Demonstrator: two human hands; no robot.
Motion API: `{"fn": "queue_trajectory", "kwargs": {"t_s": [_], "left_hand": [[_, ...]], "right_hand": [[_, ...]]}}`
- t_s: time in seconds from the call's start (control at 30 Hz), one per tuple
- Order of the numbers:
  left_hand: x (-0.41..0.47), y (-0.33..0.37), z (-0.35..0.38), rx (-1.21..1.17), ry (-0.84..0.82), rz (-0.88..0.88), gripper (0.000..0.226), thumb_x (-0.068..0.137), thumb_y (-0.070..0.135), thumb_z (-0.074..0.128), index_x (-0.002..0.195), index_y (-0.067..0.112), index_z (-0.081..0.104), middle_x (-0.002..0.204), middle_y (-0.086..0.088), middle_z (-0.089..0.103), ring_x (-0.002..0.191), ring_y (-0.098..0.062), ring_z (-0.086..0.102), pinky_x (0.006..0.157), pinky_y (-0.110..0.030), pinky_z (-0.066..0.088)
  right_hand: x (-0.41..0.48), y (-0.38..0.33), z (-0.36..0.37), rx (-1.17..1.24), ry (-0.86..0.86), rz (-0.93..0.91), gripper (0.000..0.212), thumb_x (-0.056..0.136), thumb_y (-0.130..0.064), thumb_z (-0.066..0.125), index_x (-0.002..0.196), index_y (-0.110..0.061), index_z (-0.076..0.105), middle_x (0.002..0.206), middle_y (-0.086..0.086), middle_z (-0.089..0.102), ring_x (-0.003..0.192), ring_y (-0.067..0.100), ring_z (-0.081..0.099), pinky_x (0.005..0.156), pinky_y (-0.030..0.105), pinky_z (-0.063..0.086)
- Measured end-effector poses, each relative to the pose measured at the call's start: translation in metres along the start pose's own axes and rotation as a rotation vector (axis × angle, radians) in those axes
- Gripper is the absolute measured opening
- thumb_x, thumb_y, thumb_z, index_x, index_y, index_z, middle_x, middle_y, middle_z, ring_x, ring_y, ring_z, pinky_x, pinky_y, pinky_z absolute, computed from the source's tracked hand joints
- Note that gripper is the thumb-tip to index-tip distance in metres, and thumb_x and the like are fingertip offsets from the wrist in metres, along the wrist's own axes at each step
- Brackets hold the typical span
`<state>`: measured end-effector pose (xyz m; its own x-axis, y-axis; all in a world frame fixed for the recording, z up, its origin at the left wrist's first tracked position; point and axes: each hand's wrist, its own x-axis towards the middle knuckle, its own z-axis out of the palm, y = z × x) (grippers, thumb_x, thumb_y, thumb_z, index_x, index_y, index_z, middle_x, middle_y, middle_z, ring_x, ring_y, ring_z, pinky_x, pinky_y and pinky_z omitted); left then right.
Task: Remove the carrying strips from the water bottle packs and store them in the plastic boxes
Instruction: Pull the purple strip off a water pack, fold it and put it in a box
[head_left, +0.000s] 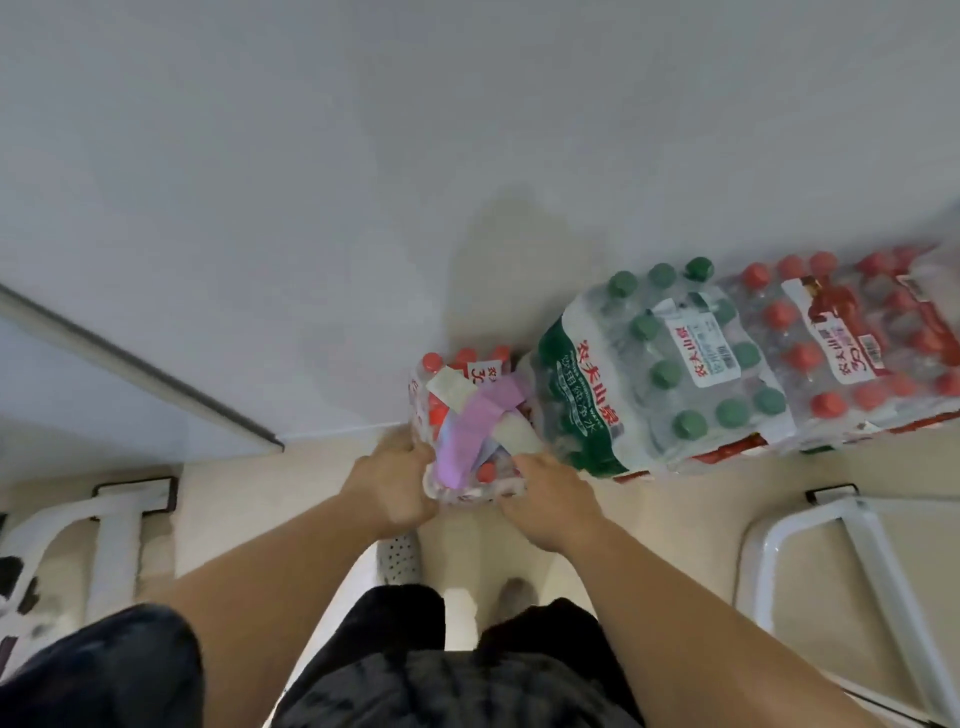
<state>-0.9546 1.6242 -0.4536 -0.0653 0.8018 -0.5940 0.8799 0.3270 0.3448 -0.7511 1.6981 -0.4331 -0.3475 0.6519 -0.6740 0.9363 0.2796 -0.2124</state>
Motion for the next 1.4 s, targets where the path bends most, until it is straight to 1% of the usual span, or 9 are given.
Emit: {"fn": "queue_trajectory", "kwargs": {"t_s": [0.2, 0.43, 0.63, 0.77, 0.93, 1.03, 1.17, 1.3, 1.4], "left_hand": [[0.048, -0.011, 0.026, 0.004, -0.078, 0.087, 0.054, 0.079, 0.028, 0.066, 0.131, 0.028, 0.049, 0.122, -0.001, 0.050, 0.115, -0.026, 0.053, 0.089, -0.035, 0.048], [0.065, -0.011, 0.057, -0.038, -0.048, 0.058, 0.040, 0.078, 0.018, 0.061, 0.117, 0.024, 0.054, 0.115, -0.003, 0.051, 0.105, -0.029, 0.056, 0.079, -0.039, 0.050], [0.067, -0.011, 0.057, -0.129, 0.082, 0.043, 0.022, 0.094, 0.026, 0.053, 0.109, 0.024, 0.069, 0.107, -0.001, 0.059, 0.099, -0.026, 0.060, 0.079, -0.038, 0.052], [0.057, -0.007, 0.037, -0.182, 0.135, 0.082, 0.023, 0.095, 0.030, 0.055, 0.109, 0.026, 0.073, 0.109, 0.004, 0.064, 0.098, -0.020, 0.063, 0.082, -0.035, 0.054], [0.039, 0.002, 0.000, -0.243, 0.298, 0.191, 0.019, 0.087, 0.020, 0.062, 0.097, 0.018, 0.078, 0.091, -0.002, 0.070, 0.082, -0.025, 0.066, 0.070, -0.038, 0.056], [0.031, 0.015, -0.028, -0.258, 0.315, 0.247, 0.026, 0.086, 0.026, 0.050, 0.090, 0.023, 0.076, 0.084, 0.000, 0.070, 0.077, -0.021, 0.063, 0.066, -0.037, 0.054], [0.022, 0.042, -0.059, -0.271, 0.369, 0.350, 0.017, 0.090, 0.020, 0.061, 0.094, 0.024, 0.077, 0.086, 0.003, 0.072, 0.077, -0.017, 0.064, 0.067, -0.034, 0.053], [0.003, 0.074, -0.090, -0.418, 0.432, 0.430, 0.013, 0.087, 0.022, 0.070, 0.090, 0.031, 0.078, 0.075, 0.010, 0.070, 0.068, -0.009, 0.059, 0.062, -0.029, 0.049], [-0.009, 0.097, -0.109, -0.622, 0.412, 0.393, 0.006, 0.080, 0.026, 0.076, 0.081, 0.031, 0.079, 0.068, 0.011, 0.067, 0.064, -0.009, 0.059, 0.057, -0.023, 0.046]], "right_hand": [[0.040, 0.001, 0.019, -0.037, -0.058, -0.116, 0.055, 0.078, -0.049, 0.062, 0.129, -0.037, 0.045, 0.141, -0.004, 0.044, 0.119, 0.031, 0.052, 0.093, 0.045, 0.051], [0.062, 0.013, 0.034, -0.161, -0.207, -0.179, 0.080, 0.084, -0.049, 0.065, 0.152, -0.039, 0.023, 0.170, -0.001, 0.006, 0.152, 0.029, 0.019, 0.115, 0.056, 0.034], [0.063, 0.013, 0.023, -0.147, -0.216, -0.195, 0.075, 0.085, -0.047, 0.063, 0.150, -0.035, 0.028, 0.167, 0.001, 0.020, 0.150, 0.029, 0.027, 0.114, 0.053, 0.037], [0.061, 0.005, 0.005, -0.105, -0.242, -0.158, 0.056, 0.087, -0.053, 0.061, 0.137, -0.030, 0.050, 0.140, 0.001, 0.054, 0.127, 0.027, 0.053, 0.103, 0.046, 0.046], [0.043, -0.008, -0.025, 0.038, -0.088, -0.124, 0.048, 0.079, -0.056, 0.057, 0.116, -0.026, 0.060, 0.112, 0.002, 0.064, 0.105, 0.026, 0.061, 0.089, 0.043, 0.054], [0.023, -0.017, -0.045, 0.106, 0.061, -0.124, 0.051, 0.083, -0.048, 0.063, 0.125, -0.021, 0.058, 0.123, 0.005, 0.063, 0.110, 0.027, 0.059, 0.092, 0.042, 0.052], [-0.003, -0.023, -0.067, 0.261, 0.262, -0.185, 0.046, 0.088, -0.038, 0.068, 0.131, -0.021, 0.062, 0.129, 0.004, 0.063, 0.119, 0.024, 0.056, 0.100, 0.035, 0.044], [-0.031, -0.015, -0.092, 0.375, 0.451, -0.269, 0.013, 0.091, -0.027, 0.069, 0.100, -0.021, 0.076, 0.093, 0.000, 0.071, 0.087, 0.016, 0.061, 0.078, 0.029, 0.047], [-0.050, -0.002, -0.107, 0.450, 0.516, -0.183, 0.011, 0.094, -0.023, 0.066, 0.089, -0.017, 0.074, 0.081, -0.002, 0.067, 0.074, 0.014, 0.055, 0.067, 0.029, 0.041]]}}
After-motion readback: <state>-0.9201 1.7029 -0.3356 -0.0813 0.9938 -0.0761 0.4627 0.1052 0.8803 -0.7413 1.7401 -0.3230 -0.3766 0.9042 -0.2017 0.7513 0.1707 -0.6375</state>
